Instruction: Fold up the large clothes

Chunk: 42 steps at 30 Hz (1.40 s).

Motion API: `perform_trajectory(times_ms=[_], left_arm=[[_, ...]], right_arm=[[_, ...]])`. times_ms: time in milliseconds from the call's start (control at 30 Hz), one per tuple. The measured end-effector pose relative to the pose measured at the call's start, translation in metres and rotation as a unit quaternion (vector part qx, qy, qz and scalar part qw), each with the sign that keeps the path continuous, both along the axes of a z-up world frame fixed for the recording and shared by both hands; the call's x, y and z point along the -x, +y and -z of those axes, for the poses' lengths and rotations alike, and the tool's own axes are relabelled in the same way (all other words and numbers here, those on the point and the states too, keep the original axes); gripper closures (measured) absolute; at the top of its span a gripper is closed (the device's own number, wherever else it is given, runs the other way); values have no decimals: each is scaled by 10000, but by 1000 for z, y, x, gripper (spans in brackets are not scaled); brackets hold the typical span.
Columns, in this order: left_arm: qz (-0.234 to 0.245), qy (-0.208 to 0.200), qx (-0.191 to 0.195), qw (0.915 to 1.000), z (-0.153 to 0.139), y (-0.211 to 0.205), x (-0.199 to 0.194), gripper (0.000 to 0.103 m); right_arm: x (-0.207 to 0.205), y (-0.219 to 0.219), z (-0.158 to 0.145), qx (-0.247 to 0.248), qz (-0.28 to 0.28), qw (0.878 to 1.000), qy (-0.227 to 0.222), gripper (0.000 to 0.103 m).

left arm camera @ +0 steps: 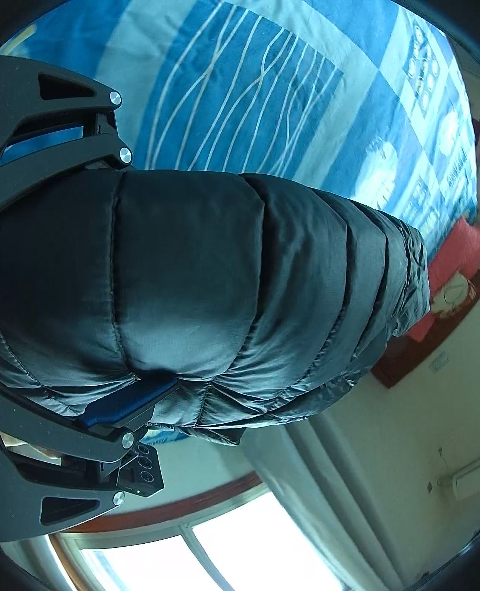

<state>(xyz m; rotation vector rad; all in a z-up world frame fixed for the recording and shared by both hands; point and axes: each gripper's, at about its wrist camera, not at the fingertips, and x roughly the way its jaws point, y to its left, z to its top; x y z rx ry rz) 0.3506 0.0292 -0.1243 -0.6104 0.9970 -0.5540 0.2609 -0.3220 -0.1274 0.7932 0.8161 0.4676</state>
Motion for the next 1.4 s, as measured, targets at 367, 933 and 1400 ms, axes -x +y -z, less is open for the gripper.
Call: perform_trajectory(times_ms=[367,933,1400], left_arm=[[-229,187,-382,9988,41,-7,-5,17],[-234,280,-366,9987,43,-4,-8,14],[-285,284,-348,9986,28,2,1,15]], right_arm=[[-11,-3,36,-207,67,9988,450,56],[-19,-2,29,-157,178,9982,558,42],[-2,-17,21,-148,462,9971,578,28]])
